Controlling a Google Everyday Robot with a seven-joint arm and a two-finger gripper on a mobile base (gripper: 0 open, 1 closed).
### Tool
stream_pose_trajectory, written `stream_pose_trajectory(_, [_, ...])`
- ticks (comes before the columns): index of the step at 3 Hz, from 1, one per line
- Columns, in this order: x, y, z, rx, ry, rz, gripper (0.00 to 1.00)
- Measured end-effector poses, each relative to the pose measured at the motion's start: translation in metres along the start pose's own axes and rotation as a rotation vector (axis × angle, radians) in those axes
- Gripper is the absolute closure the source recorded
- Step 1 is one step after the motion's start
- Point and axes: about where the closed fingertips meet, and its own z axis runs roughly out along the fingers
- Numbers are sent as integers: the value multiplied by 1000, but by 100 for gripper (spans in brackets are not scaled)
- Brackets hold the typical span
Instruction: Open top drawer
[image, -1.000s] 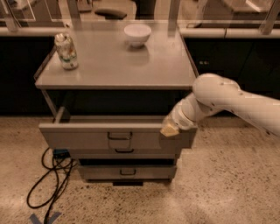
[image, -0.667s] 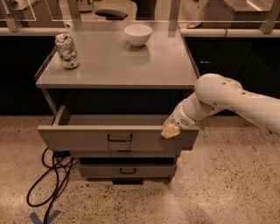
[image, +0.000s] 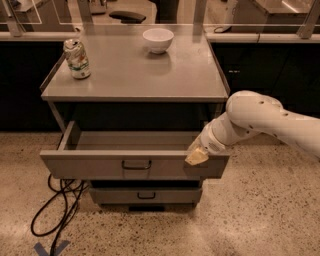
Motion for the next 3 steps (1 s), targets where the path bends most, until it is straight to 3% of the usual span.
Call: stream_pose_trajectory(3, [16, 28, -13, 12, 5, 18, 100])
